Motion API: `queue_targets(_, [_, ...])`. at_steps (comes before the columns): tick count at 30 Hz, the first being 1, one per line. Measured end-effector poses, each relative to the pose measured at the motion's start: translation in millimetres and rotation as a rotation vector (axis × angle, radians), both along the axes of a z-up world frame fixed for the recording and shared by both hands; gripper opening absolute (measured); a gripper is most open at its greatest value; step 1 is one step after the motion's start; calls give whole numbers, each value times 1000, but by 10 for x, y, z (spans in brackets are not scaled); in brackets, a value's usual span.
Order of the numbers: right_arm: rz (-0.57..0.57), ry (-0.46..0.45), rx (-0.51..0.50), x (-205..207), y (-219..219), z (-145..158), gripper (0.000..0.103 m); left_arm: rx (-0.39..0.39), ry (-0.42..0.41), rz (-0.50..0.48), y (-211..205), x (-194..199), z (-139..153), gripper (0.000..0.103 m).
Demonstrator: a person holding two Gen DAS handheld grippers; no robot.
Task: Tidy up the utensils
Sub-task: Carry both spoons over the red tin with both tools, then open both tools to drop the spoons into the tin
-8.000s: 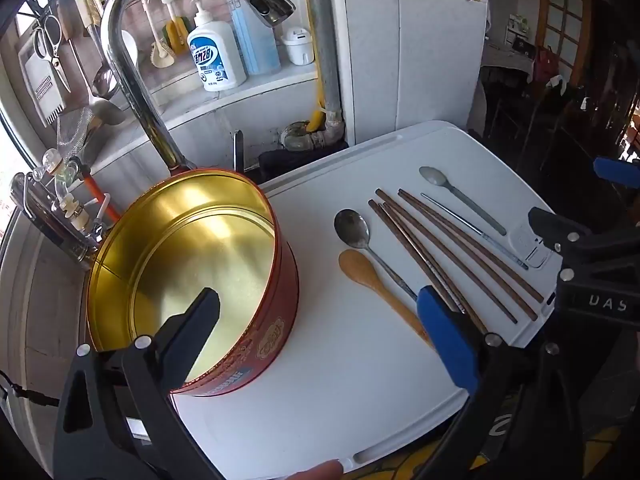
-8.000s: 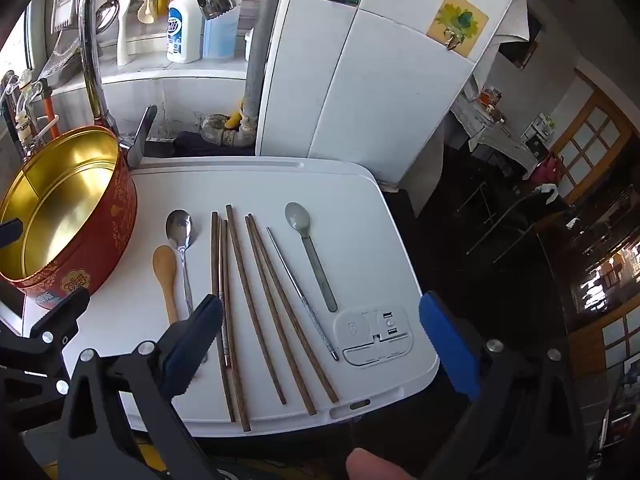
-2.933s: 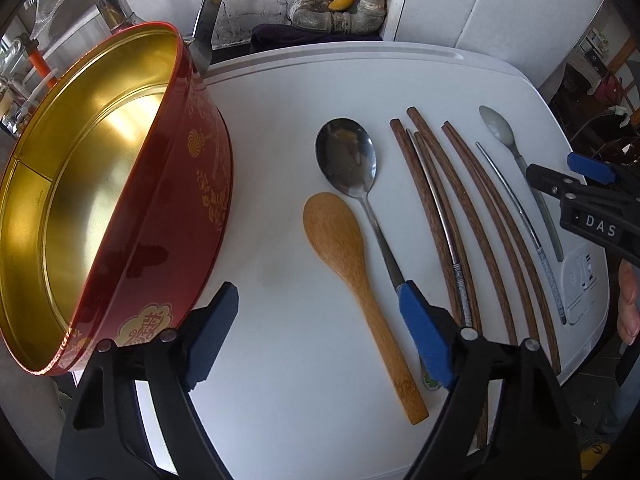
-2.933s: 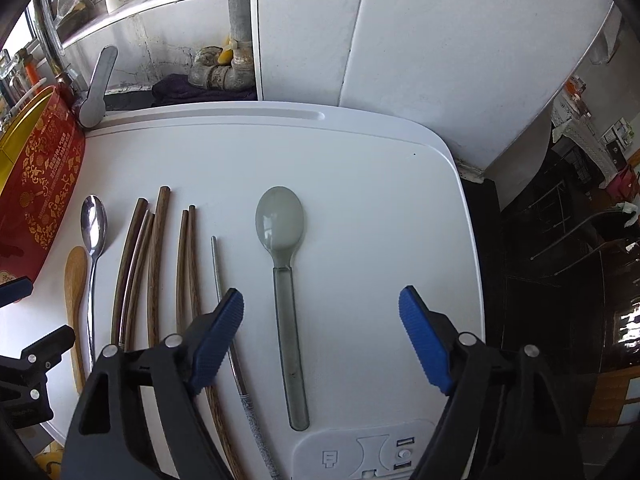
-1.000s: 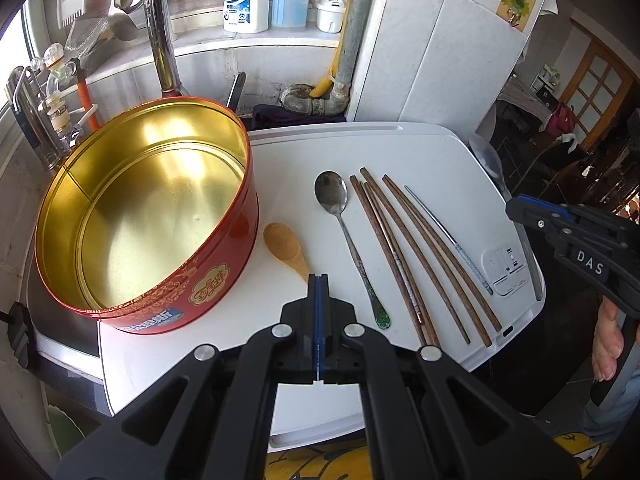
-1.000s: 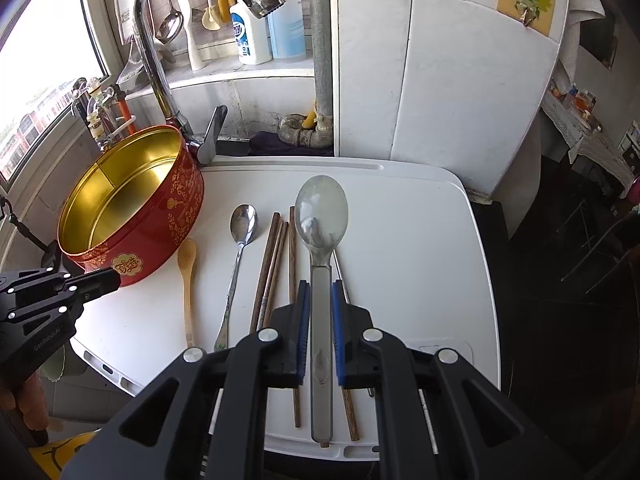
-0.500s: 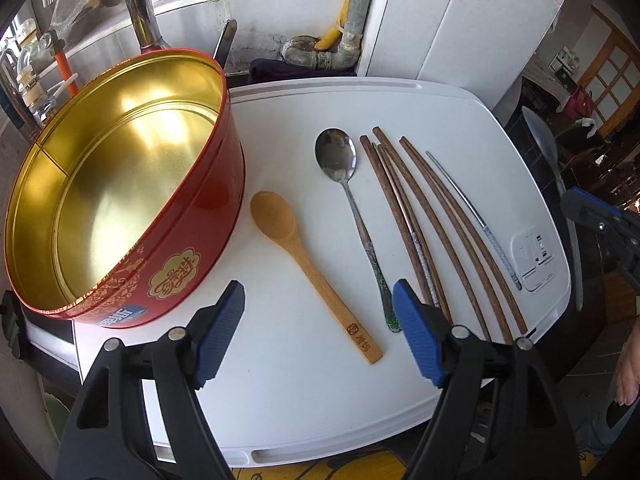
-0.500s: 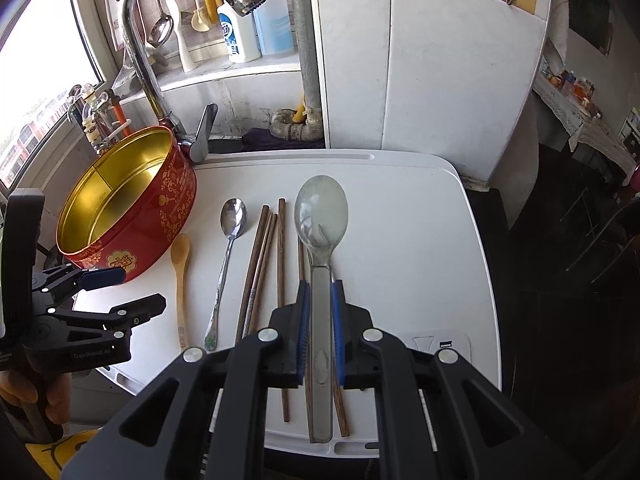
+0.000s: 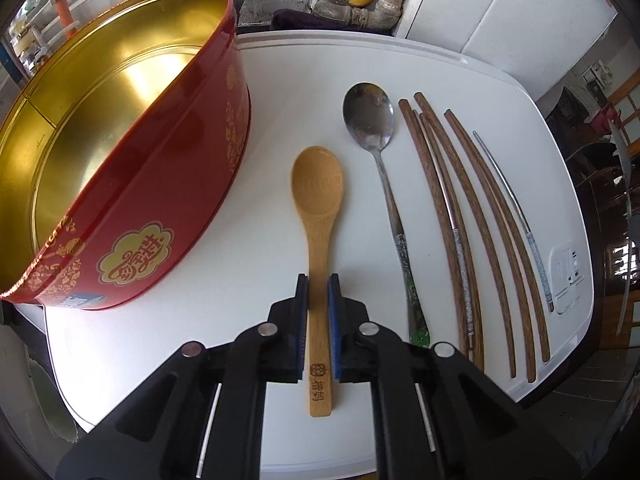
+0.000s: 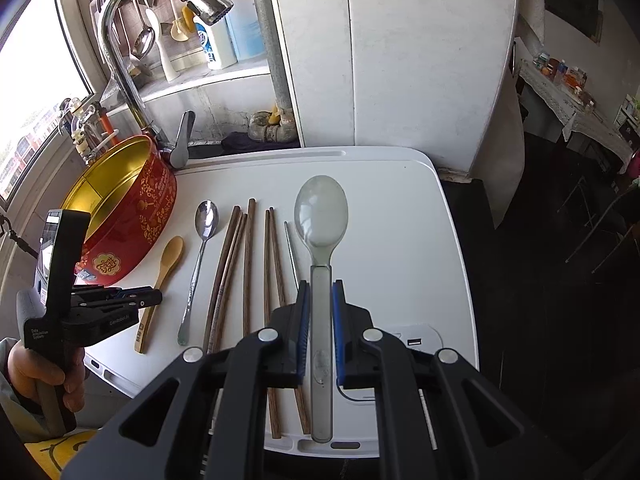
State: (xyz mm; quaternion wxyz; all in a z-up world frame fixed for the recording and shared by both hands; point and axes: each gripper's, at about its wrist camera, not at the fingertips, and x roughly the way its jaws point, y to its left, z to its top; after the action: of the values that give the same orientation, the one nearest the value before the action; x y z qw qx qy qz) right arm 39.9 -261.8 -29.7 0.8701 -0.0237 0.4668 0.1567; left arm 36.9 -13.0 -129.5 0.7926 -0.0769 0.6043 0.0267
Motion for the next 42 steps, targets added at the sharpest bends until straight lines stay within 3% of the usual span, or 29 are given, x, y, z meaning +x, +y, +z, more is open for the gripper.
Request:
queue_targets(3, [2,-4,-1,1,25,18,12,-38,-40,8,51,-52,141,10])
queue_targets(10, [57,-16,-10,-18,352,103,12,-27,-191,-4,165,-247,730,10])
queue_targets(16, [188,-48,20,-4,1014,369,12,-7,-283,37,642,-502,1207,10])
queue_targets(20, [282,-77,37,13,1541,572,12,22,-302,80,1032,-599,1343,10])
queue_targets(26, [382,-34,53,178,2356,638,12,9,-292,112,1609,-511,1353,10])
queue_targets(31, [399,53,66,498,2934,560,12,11,-262,102,1967,-192,1280,10])
queue_targets(36, [412,178,40,791,3392,210,12,-19,-162,96,2236,133,928,10])
queue_targets(42, [407,273,0,1008,3625,-171,12,-48,-116,92,2401,376,645,10])
